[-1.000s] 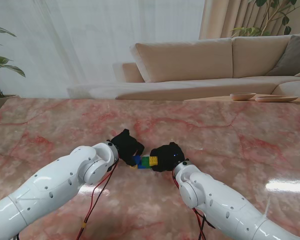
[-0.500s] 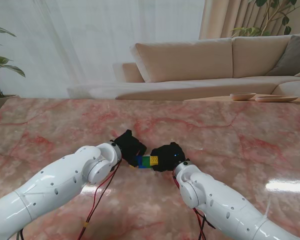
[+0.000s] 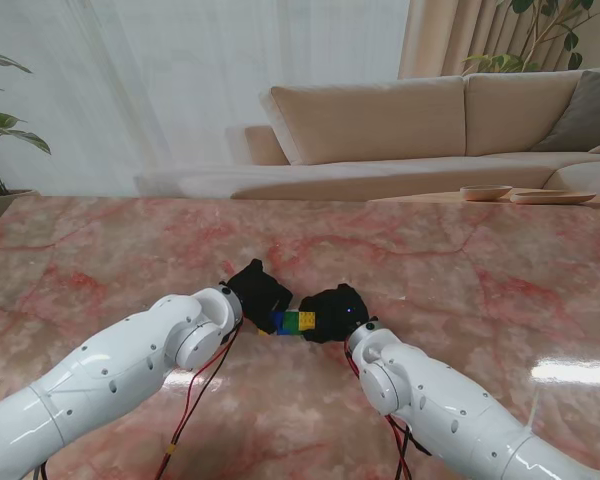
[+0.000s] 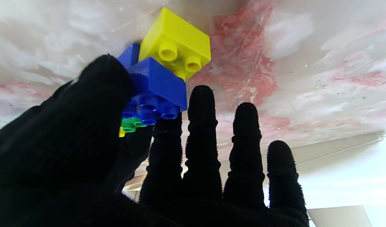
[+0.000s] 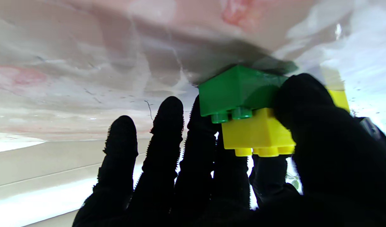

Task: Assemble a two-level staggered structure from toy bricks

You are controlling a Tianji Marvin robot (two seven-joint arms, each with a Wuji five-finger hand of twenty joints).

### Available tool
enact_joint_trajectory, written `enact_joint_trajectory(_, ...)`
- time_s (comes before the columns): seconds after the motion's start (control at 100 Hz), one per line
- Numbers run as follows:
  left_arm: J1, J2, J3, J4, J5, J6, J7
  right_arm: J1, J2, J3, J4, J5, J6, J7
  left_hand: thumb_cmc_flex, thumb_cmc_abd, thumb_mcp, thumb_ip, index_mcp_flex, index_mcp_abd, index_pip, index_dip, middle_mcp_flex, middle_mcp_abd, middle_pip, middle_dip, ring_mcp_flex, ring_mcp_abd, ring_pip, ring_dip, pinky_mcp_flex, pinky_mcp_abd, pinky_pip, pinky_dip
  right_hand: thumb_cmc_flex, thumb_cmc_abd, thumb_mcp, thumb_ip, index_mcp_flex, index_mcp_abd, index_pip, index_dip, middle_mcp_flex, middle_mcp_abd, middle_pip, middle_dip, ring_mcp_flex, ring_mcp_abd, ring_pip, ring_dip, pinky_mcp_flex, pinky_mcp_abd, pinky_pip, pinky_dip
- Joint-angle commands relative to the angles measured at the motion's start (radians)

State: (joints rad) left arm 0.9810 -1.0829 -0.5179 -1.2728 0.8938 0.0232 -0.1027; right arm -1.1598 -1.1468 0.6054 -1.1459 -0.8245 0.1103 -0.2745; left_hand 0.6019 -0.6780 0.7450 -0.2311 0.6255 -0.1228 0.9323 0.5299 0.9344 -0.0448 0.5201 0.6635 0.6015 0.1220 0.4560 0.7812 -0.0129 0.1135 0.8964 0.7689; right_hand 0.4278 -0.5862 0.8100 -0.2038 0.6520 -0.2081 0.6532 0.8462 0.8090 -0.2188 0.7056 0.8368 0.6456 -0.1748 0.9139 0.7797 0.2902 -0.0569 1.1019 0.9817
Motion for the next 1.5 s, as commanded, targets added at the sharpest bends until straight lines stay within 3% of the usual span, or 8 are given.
enact_joint_trajectory(0.0,0.006,-0.002,0.0,-0.004,0.003,0.007,0.002,-0.004,-0.006,-0.011,0.029,0.01,-0.012,0.019,0.002,0.02,0.006,0.015,0.059,-0.083,0.098,0.042,-0.034,0.006,0.033,-0.013,0.015,0.0,0.023,0.013,-0.028,0.005,-0.011,-0.006,0.031,0.008,0.063,-0.039,0.008,-0.041,-0.003,-0.064,0.003,-0.017,-0.028,-0.024,0.007,-0.029,0.018,0.011,-0.006,-0.004,0.014,0.023)
enact_joint_trajectory(0.11,0.01,-0.002,-0.004,-0.007,0.006,0.014,0.004,0.008,-0.009,-0.018,0.047,0.022,-0.04,0.015,-0.01,0.022,0.003,0.016,0.056,-0.074,0.094,0.046,-0.04,0.006,0.034,-0.013,0.012,0.001,0.021,0.014,-0.03,0.006,-0.011,-0.006,0.035,-0.01,0.113,-0.055,-0.002,-0.052,0.038,-0.101,0.011,-0.019,-0.035,0.025,0.008,-0.031,0.016,0.009,-0.005,-0.006,0.014,0.021)
enact_joint_trajectory(0.46,0.02,0.003,-0.017,-0.012,0.022,0.005,0.006,0.023,-0.017,-0.03,0.071,0.033,-0.068,-0.004,-0.09,0.027,0.029,0.023,0.039,-0.029,0.029,0.088,-0.081,0.006,0.024,-0.02,-0.016,0.002,0.005,0.015,-0.045,0.002,-0.029,-0.009,0.033,-0.026,0.157,-0.061,-0.01,-0.063,0.05,-0.113,0.011,-0.026,-0.049,0.048,0.0,-0.037,0.011,0.006,-0.011,-0.013,0.005,0.018)
enact_joint_trajectory(0.7,0.023,0.007,-0.023,-0.017,0.025,-0.003,-0.004,0.024,-0.016,-0.032,0.067,0.033,-0.069,0.003,-0.126,0.026,0.06,0.045,0.028,-0.007,0.002,0.106,-0.101,0.008,0.018,-0.026,-0.03,0.002,-0.002,0.012,-0.053,0.0,-0.04,-0.01,0.03,-0.021,0.15,-0.06,-0.014,-0.056,0.049,-0.116,0.006,-0.023,-0.055,0.047,-0.004,-0.034,0.009,0.006,-0.015,-0.012,0.003,0.018)
enact_joint_trajectory(0.89,0.025,0.01,-0.028,-0.021,0.031,-0.009,-0.009,0.023,-0.016,-0.03,0.065,0.032,-0.065,0.003,-0.154,0.021,0.094,0.084,0.016,0.008,-0.021,0.127,-0.12,0.008,0.011,-0.032,-0.042,0.003,-0.01,0.008,-0.057,-0.002,-0.046,-0.009,0.029,-0.015,0.134,-0.059,-0.014,-0.052,0.047,-0.116,0.005,-0.022,-0.055,0.043,-0.006,-0.034,0.01,0.006,-0.018,-0.011,0.002,0.019)
enact_joint_trajectory(1.49,0.029,0.013,-0.04,-0.019,0.032,-0.033,-0.011,0.021,-0.014,-0.029,0.062,0.029,-0.062,0.006,-0.175,-0.006,0.08,0.08,-0.043,0.03,-0.085,0.125,-0.18,0.012,-0.011,-0.045,-0.081,0.005,-0.032,-0.002,-0.058,-0.004,-0.098,-0.024,0.032,-0.009,0.112,-0.052,-0.01,-0.048,0.042,-0.11,0.004,-0.02,-0.049,0.028,-0.006,-0.031,0.012,0.007,-0.019,-0.009,0.001,0.023)
